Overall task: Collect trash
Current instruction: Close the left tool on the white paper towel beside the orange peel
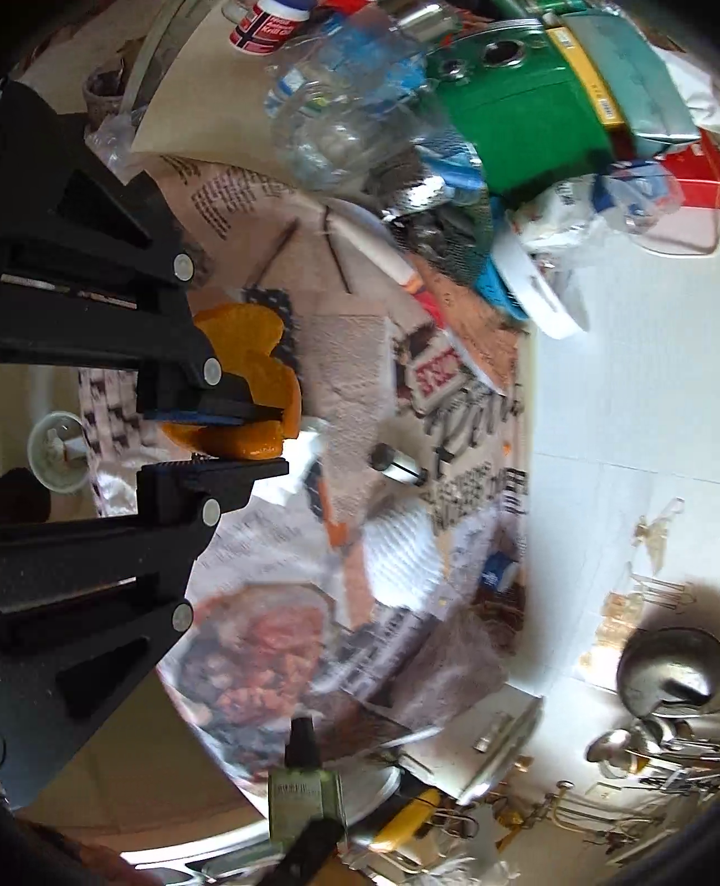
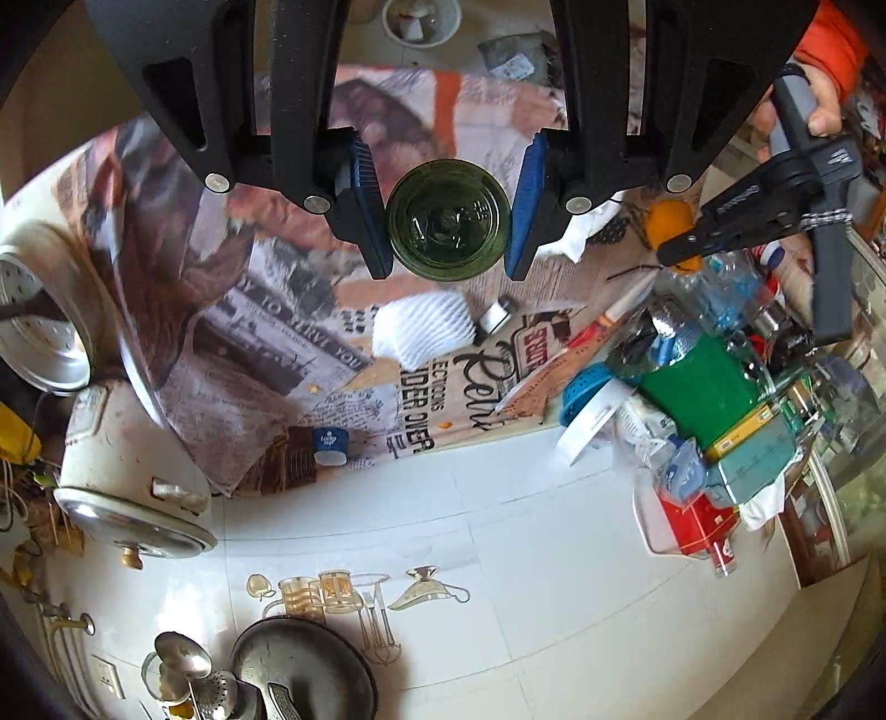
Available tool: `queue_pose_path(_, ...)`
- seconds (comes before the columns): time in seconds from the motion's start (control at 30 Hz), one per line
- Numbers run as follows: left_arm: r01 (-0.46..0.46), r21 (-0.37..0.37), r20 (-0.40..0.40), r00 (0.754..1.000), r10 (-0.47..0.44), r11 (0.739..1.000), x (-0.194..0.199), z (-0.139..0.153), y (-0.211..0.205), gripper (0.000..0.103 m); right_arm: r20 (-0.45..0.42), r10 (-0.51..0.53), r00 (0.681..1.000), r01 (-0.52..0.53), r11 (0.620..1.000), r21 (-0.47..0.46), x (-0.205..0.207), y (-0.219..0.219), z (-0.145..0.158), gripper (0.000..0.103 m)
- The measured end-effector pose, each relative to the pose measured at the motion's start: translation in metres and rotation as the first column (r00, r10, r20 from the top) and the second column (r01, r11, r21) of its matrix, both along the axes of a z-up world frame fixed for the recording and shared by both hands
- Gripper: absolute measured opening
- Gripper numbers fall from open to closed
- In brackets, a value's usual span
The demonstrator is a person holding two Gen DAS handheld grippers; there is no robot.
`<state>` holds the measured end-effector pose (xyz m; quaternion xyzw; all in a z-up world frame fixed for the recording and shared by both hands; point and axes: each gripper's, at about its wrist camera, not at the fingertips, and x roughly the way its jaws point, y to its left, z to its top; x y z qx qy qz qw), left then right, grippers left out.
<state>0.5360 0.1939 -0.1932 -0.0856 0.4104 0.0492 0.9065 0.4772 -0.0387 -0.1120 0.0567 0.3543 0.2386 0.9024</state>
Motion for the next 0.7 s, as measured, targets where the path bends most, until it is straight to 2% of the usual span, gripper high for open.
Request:
queue_pose_path(0.13, -0.004, 0.058, -0.099, 0.995, 0.009, 0.998, -0.007, -0.047, 0.02, 0.009, -0.023, -0.044, 0.999, 0.044, 0.999, -0.007, -0.034, 0.01, -0.015, 0.038)
queue_pose_path(0.23, 0.005, 0.116, -0.116, 0.993, 0.008, 0.993, -0.017, -0.071, 0.036, 0.01, -0.03, -0.088, 0.996, 0.087, 0.996, -0.023, -0.062, 0.016, -0.021, 0.038)
queue_pose_path(0.3, 0.009, 0.155, -0.109, 0.994, 0.008, 0.988, -0.02, -0.078, 0.045, 0.022, -0.032, -0.112, 0.993, 0.111, 0.993, -0.03, -0.081, 0.019, -0.024, 0.038)
queue_pose_path(0.37, 0.02, 0.193, -0.094, 0.996, -0.002, 0.981, -0.022, -0.076, 0.051, 0.045, -0.041, -0.135, 0.99, 0.134, 0.99, -0.037, -0.098, 0.021, -0.026, 0.038)
queue_pose_path(0.43, 0.046, 0.212, -0.12, 0.993, -0.021, 0.976, -0.018, -0.071, 0.052, 0.061, -0.058, -0.153, 0.987, 0.15, 0.988, -0.039, -0.109, 0.021, -0.026, 0.038)
queue_pose_path(0.57, 0.08, 0.186, -0.121, 0.991, -0.058, 0.979, -0.009, -0.052, 0.049, 0.063, -0.077, -0.185, 0.98, 0.181, 0.982, -0.056, -0.125, 0.019, -0.024, 0.038)
queue_pose_path(0.7, 0.111, 0.152, -0.086, 0.991, -0.099, 0.982, 0.001, -0.033, 0.031, 0.066, -0.073, -0.207, 0.976, 0.202, 0.977, -0.068, -0.127, 0.01, -0.023, 0.038)
